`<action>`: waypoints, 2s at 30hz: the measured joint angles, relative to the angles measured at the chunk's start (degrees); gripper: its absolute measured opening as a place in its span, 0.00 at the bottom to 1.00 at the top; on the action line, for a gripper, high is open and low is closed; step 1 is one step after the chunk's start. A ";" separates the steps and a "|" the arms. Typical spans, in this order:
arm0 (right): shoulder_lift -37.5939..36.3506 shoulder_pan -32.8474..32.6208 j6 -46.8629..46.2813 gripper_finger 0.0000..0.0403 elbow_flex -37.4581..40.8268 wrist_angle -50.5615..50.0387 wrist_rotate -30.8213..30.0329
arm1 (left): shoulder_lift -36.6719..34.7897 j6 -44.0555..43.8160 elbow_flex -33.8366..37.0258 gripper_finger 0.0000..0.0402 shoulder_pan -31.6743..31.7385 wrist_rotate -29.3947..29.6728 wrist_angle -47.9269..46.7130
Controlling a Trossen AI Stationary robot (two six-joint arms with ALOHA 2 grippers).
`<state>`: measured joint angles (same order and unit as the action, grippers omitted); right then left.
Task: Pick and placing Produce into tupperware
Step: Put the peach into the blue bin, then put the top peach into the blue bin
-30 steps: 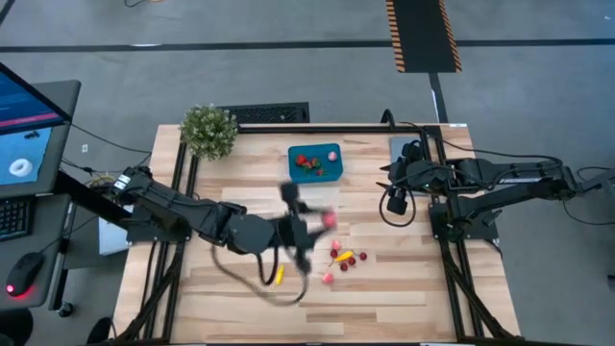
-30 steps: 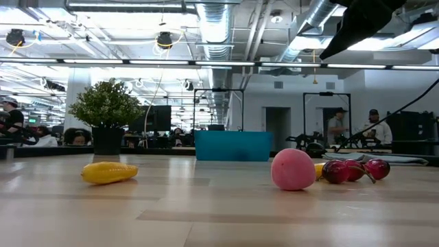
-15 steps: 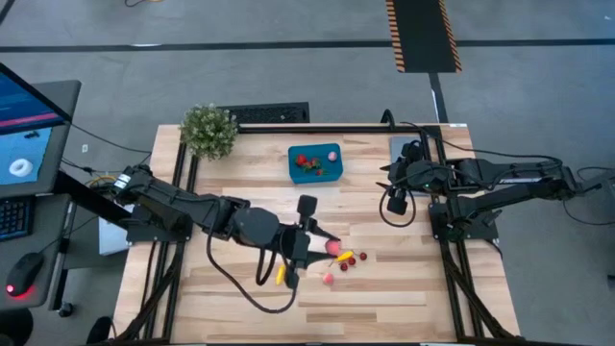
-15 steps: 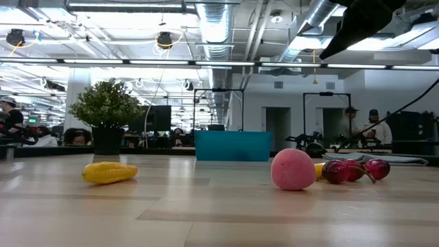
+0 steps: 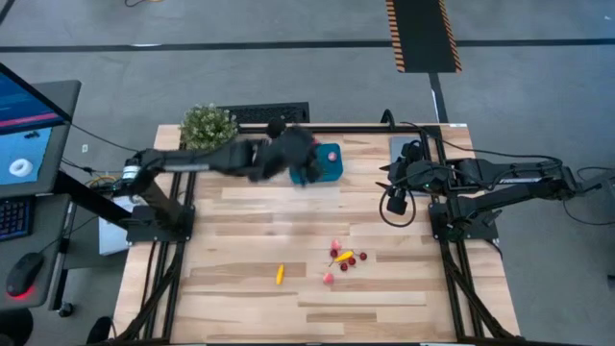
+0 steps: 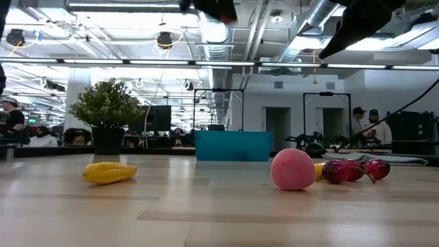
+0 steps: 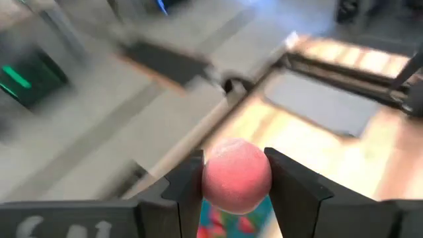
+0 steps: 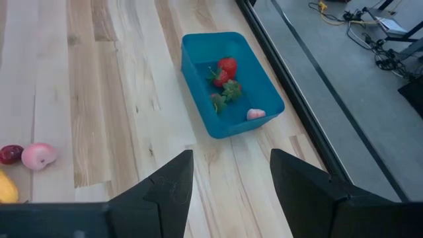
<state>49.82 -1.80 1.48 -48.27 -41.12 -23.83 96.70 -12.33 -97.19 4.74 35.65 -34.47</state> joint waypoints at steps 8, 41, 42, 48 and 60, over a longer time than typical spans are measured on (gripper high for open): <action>0.01 0.02 -0.01 0.56 0.00 0.00 0.02 | 8.87 -7.86 0.04 0.34 14.02 -21.23 -3.54; 0.01 0.04 0.04 0.56 -0.02 0.00 0.00 | 28.31 -9.60 0.09 0.51 16.56 -31.31 -0.19; -0.01 0.04 0.04 0.56 -0.02 0.00 0.00 | 28.31 -9.58 0.09 0.53 16.54 -31.33 0.30; 0.01 0.04 0.02 0.56 -0.02 0.00 0.00 | 28.31 -9.70 0.09 0.56 16.24 -30.83 1.66; 0.01 0.04 0.03 0.56 -0.02 0.00 0.00 | 27.88 -9.01 -5.73 0.53 13.95 -29.32 -0.68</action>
<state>49.82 -1.76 1.51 -48.29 -41.12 -23.83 124.57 -21.34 -102.92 18.69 6.33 -35.15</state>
